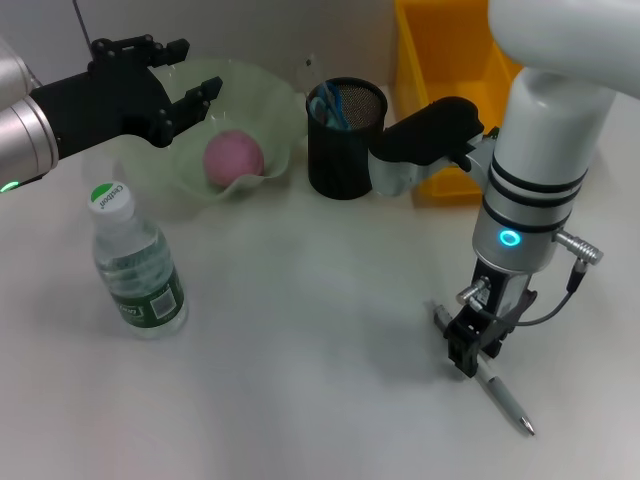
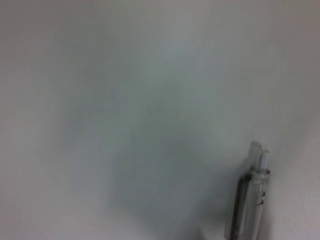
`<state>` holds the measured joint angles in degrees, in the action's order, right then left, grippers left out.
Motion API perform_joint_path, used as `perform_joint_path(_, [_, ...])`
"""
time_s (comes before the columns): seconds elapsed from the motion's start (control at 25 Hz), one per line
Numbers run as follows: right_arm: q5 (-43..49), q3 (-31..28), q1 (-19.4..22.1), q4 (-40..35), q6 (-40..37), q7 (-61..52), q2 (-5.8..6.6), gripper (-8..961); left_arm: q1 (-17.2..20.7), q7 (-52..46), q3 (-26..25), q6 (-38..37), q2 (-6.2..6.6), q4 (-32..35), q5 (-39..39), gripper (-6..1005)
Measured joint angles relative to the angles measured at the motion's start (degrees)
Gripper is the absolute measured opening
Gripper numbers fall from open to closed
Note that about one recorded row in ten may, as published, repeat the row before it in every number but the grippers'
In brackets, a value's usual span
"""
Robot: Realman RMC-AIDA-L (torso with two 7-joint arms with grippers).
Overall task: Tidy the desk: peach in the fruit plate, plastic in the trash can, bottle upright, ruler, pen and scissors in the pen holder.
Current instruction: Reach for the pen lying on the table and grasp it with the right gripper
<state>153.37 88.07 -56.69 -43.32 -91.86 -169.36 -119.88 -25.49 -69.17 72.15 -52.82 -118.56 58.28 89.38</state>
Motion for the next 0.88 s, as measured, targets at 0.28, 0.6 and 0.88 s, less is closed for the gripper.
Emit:
perform_joint_path(0.28, [0.0,0.0,0.0,0.0,0.2,0.0,0.0,332,0.0,0.0,0.0,0.0,0.0,0.0,0.0,500])
perform_joint_path(0.6, [0.0,0.0,-0.2,0.2,0.3,0.0,0.0,324,0.1,0.0,0.0,0.0,0.0,0.0,0.0,500])
perform_joint_path(0.88, [0.0,0.0,-0.2,0.3,0.5,0.0,0.0,315,0.2,0.0,0.0,0.0,0.0,0.2,0.0,499])
